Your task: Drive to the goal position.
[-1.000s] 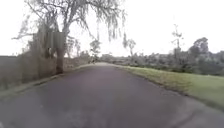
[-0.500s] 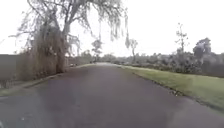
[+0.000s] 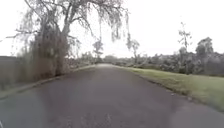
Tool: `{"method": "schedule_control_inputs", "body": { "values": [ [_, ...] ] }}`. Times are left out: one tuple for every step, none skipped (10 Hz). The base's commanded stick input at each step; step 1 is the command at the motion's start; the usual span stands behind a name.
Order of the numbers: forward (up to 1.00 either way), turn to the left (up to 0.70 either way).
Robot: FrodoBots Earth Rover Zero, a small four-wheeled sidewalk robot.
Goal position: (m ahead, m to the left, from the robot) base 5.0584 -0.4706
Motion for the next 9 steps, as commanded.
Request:
{"method": "schedule_control_inputs", "body": {
  "values": [
    [0.7,0.0],
    [0.7,0.0],
    [0.7,0.0],
    [0.7,0.0],
    [0.7,0.0],
    [0.7,0.0],
    [0.7,0.0],
    [0.7,0.0],
    [0.7,0.0]
  ]
}}
